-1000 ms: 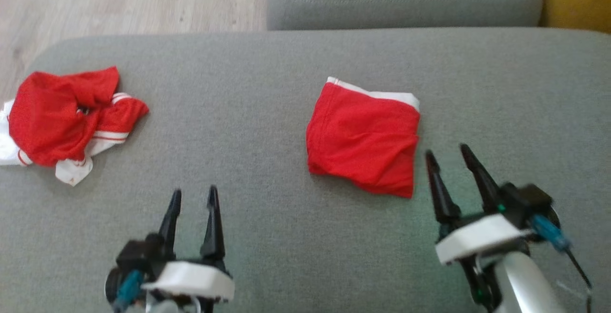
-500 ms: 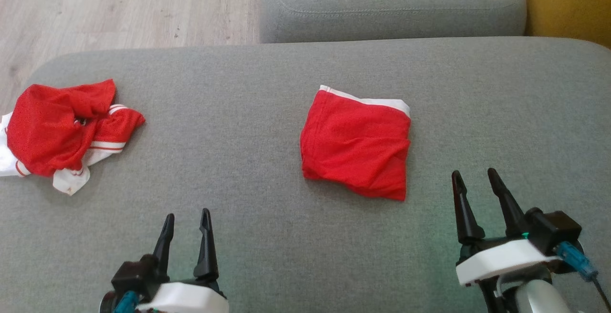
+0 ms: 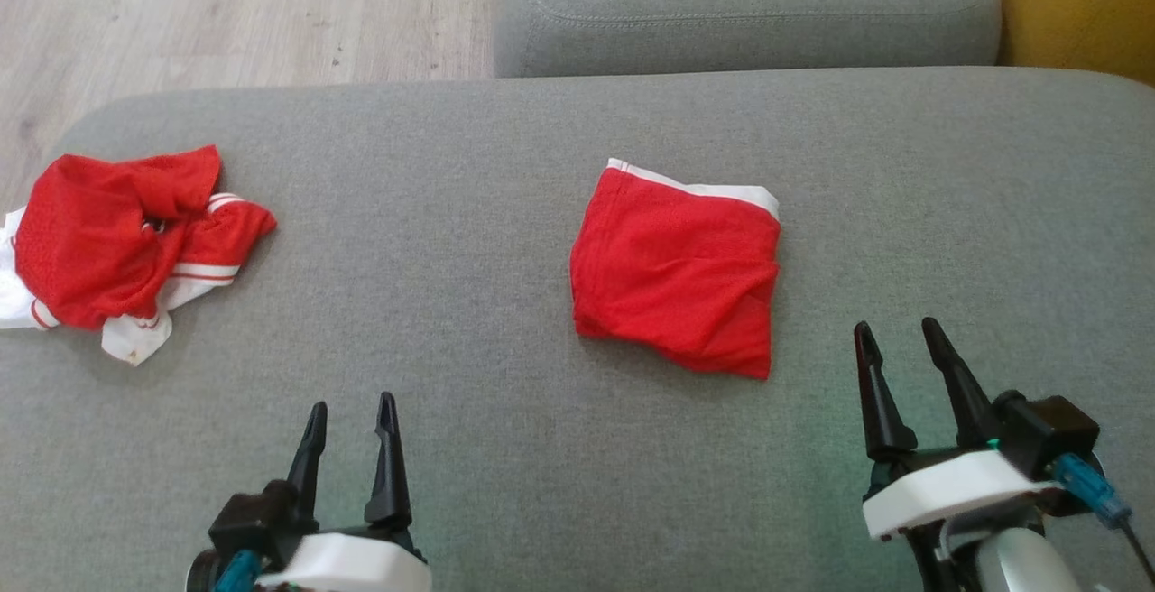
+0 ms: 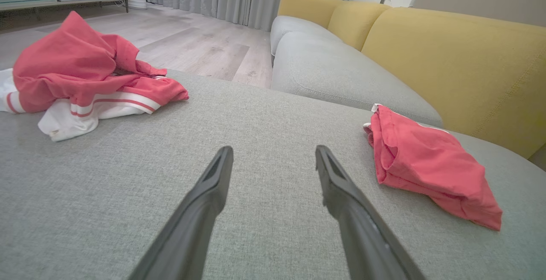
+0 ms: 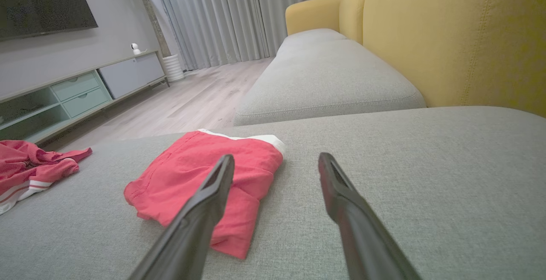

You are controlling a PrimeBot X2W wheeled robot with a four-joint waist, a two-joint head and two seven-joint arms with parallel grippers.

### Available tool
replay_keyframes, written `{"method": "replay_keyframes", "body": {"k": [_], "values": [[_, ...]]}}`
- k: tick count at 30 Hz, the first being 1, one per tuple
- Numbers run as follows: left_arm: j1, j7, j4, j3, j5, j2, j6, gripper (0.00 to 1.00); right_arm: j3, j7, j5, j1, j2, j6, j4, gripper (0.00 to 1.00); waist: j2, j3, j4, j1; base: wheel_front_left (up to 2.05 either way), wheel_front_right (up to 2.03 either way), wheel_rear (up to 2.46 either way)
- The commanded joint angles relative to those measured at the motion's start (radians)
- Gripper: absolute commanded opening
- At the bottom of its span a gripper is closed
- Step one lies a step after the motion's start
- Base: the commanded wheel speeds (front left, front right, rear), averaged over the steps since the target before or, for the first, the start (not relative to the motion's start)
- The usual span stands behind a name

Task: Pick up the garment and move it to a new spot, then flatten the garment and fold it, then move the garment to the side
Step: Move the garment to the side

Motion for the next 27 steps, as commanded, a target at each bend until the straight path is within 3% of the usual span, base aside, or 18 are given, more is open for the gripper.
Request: {"method": "replay_keyframes", "body": {"k": [1,8,23,27], "values": [[-0.034,-0.012,-0.030,0.037,0.012,0.002,0.005,1.00,0.020,0.004,0.004,-0.017,-0.002,-0.001,-0.035,1.00,-0.0001,0.004,0.001,0.0000,0.00,0.00,0.00],[-0.051,-0.012,-0.032,0.034,0.017,-0.002,0.006,1.00,-0.010,0.077,-0.030,-0.086,-0.002,-0.001,-0.002,1.00,-0.0001,0.035,0.011,0.0000,0.00,0.00,0.00],[-0.111,-0.013,-0.025,0.030,0.063,-0.057,-0.023,1.00,-0.057,0.520,-0.038,-0.430,-0.002,-0.001,0.190,1.00,-0.0001,0.153,0.107,0.0000,0.00,0.00,0.00],[-0.121,-0.013,-0.025,0.033,0.079,-0.076,-0.036,1.00,-0.081,0.566,-0.057,-0.471,-0.002,-0.001,0.250,1.00,-0.0001,0.177,0.140,0.0000,0.00,0.00,0.00]]}}
